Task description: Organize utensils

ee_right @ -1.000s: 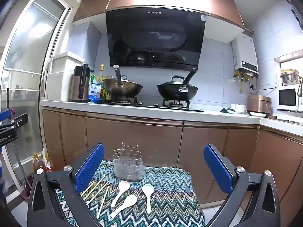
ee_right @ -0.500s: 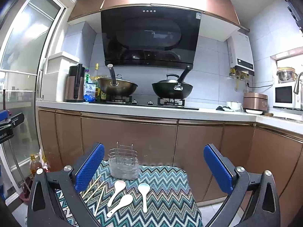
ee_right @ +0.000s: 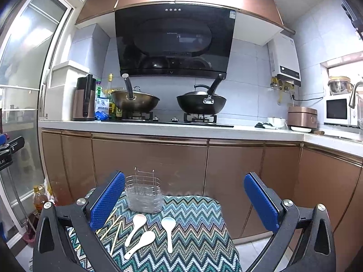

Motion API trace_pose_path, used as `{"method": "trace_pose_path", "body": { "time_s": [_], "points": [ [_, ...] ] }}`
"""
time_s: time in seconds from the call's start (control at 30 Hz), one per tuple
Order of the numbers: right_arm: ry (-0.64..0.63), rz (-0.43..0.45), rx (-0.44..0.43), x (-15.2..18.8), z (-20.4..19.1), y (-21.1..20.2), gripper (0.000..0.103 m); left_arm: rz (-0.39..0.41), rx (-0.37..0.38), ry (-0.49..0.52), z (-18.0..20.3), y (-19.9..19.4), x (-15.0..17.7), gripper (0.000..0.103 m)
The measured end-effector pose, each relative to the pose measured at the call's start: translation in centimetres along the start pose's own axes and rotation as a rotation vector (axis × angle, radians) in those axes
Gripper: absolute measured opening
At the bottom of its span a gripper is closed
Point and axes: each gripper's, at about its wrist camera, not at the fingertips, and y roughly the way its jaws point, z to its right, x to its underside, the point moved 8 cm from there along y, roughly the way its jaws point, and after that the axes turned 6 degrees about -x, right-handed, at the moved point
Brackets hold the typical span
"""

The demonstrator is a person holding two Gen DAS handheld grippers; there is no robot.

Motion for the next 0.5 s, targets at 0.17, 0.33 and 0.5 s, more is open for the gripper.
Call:
{"method": "trace_pose_path", "body": {
  "time_s": [0.17,0.33,0.5],
  "points": [
    [-0.001,0.002,0.010,-0.04,0.39,-0.01,0.103,-0.005,0.000,-0.014,-0.22,0.31,0.04,0.085],
    [-0.008,0.002,0.019,0.16,0.51,-0.04,0.103,-0.006,-0.002,-0.005,-0.36,0.49,0.18,0.085],
    [-0.017,0.001,0.026,0.34,0.56,-0.12,0.103,-0.005,-0.009,0.002,-0.42,0.61,0.31,0.085]
  ]
}}
